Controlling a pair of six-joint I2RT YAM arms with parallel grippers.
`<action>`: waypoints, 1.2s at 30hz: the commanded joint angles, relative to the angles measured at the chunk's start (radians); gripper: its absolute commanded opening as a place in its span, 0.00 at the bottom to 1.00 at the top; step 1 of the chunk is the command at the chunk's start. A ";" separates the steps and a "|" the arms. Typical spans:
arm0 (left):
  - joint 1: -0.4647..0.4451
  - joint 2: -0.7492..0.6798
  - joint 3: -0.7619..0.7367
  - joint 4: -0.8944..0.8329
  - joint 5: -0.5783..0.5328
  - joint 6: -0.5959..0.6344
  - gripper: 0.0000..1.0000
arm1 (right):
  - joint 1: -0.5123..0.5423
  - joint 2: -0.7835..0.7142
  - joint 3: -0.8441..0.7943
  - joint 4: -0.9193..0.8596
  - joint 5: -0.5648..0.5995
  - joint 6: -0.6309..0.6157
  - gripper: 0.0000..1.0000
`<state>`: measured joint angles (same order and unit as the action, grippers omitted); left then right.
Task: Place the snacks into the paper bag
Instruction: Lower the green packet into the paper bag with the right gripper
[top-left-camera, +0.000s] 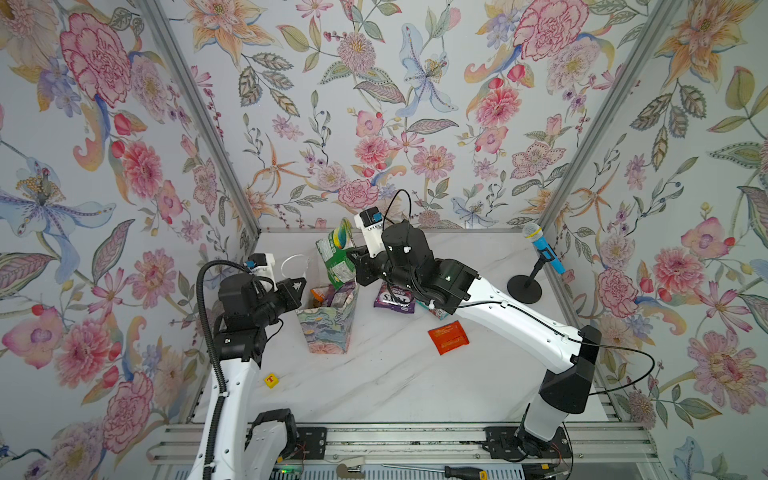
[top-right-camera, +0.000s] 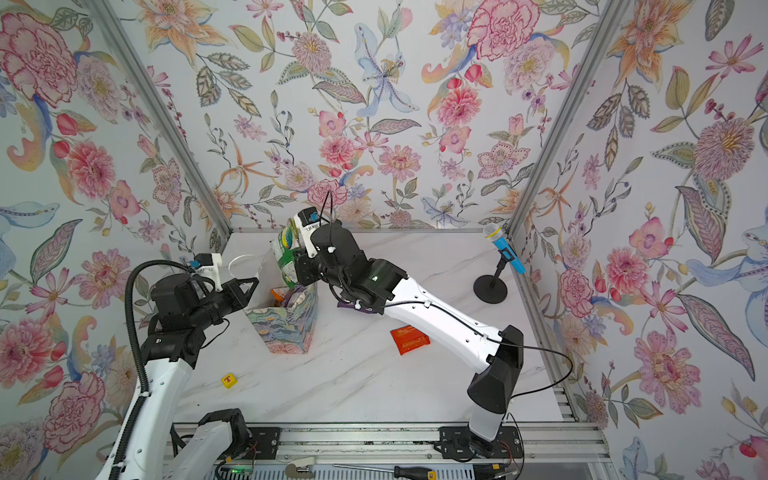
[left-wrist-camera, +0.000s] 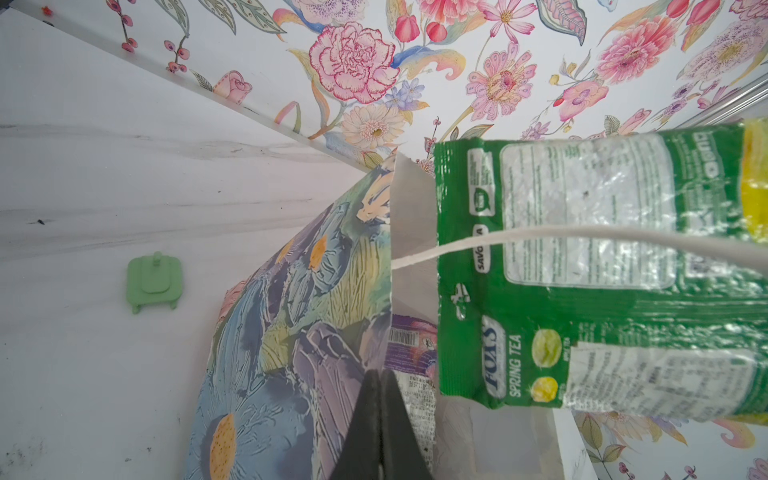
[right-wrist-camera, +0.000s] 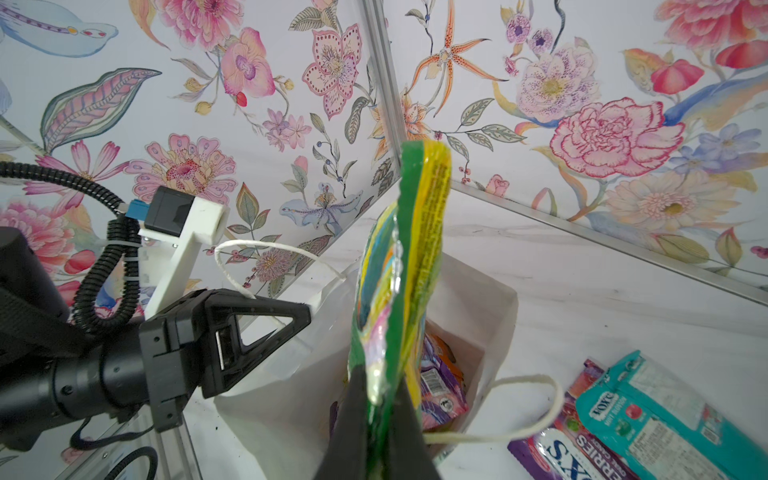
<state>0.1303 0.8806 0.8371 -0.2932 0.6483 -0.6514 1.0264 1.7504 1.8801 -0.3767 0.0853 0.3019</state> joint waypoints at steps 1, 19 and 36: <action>-0.005 -0.013 0.003 0.029 0.027 0.015 0.03 | 0.000 0.002 0.060 -0.043 -0.084 -0.045 0.00; -0.005 -0.006 0.006 0.028 0.022 0.016 0.03 | -0.026 0.041 0.165 -0.290 -0.253 -0.373 0.00; -0.005 -0.012 0.009 0.025 0.024 0.019 0.03 | -0.040 0.292 0.487 -0.531 -0.345 -0.505 0.00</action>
<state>0.1303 0.8806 0.8371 -0.2935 0.6479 -0.6510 0.9920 2.0312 2.3188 -0.8673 -0.2226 -0.1665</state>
